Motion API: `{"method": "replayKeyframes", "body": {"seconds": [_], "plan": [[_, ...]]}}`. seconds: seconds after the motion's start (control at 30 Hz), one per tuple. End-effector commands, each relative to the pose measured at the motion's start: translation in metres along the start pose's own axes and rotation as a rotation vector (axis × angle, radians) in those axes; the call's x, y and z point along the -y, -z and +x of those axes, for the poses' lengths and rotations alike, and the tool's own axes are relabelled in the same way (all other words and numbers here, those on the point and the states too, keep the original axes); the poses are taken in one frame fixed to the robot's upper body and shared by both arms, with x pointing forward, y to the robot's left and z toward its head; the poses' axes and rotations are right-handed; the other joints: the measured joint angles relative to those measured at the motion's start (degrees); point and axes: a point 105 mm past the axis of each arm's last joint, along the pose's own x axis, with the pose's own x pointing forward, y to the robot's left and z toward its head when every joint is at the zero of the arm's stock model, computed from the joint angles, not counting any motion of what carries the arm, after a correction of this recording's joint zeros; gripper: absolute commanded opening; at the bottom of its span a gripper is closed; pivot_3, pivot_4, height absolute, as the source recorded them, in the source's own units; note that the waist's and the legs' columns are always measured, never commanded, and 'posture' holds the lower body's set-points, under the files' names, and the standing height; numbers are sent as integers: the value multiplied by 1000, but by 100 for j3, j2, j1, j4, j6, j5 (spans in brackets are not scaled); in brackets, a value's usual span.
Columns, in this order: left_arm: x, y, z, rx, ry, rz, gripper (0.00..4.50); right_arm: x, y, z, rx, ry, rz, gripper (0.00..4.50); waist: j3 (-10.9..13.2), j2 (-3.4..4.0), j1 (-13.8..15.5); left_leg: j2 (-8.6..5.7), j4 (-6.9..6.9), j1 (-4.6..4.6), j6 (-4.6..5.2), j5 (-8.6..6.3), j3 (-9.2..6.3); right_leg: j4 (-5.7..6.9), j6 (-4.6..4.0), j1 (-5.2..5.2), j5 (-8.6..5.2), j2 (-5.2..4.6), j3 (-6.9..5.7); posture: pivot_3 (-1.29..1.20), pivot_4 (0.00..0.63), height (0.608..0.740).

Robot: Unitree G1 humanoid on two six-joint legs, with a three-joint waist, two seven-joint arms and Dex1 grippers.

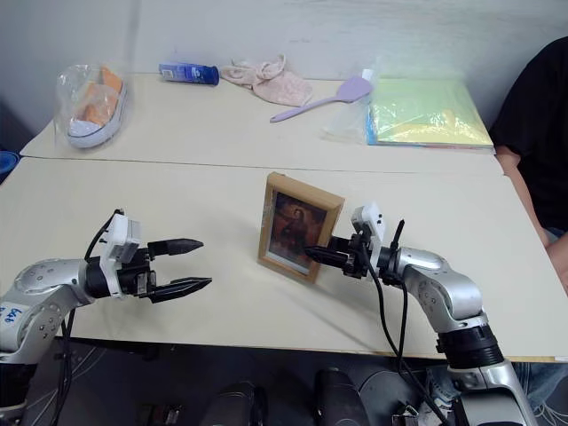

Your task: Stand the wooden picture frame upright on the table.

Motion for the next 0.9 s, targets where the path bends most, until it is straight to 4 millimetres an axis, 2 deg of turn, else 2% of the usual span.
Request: {"method": "replayKeyframes", "body": {"seconds": [0.03,0.1,0.2,0.33,0.47,0.6,0.73,0.83,0.9], "plan": [[-5,-3,-6,3,-22,29,4500,7,-5,-5,33,39,-66,2875,2,3,2,-1,-1,-3,0,0,0,1,0,-4,0,0,0,0,150,740],[-6,0,-10,-7,-30,22,4500,3,-16,-8,66,2,-69,3610,2,3,2,0,-1,-13,0,0,0,6,0,-13,0,0,-1,0,150,740],[-9,11,-21,-45,-55,16,4500,-3,-22,-23,70,-47,-118,4470,2,3,2,0,-2,-16,0,0,0,12,0,-15,0,1,-2,0,150,740],[-11,26,-37,-76,-109,-13,4500,-9,-18,-40,48,-67,-176,4470,3,4,5,1,-7,-16,2,-1,0,6,0,-14,0,2,-3,0,150,740],[-8,38,-42,-82,-137,-43,4500,-17,-19,-38,85,-77,-178,4470,3,4,0,1,-7,-15,3,-2,-1,-13,0,-13,0,-1,-2,0,150,740],[-2,38,-39,-83,-131,-27,4500,-18,-15,-41,72,-59,-206,4470,3,4,2,2,-7,-13,1,-3,-2,-13,0,-14,0,-2,-2,0,150,740],[0,42,-54,-126,-158,19,4500,-18,-14,-65,39,-10,-412,4470,3,5,20,0,-12,-15,1,-4,-2,-22,0,-13,0,-2,-3,0,150,740],[0,47,-72,-177,-209,98,4500,-27,1,-90,-48,-46,-592,4470,3,5,18,-2,-12,-15,6,-8,0,-28,0,-11,0,-4,-3,0,150,740],[2,49,-78,-193,-228,122,4500,-23,6,-104,-83,-1,-716,4470,3,5,16,-2,-12,-13,7,-10,1,-32,0,-5,0,-3,-4,0,150,740]]}}
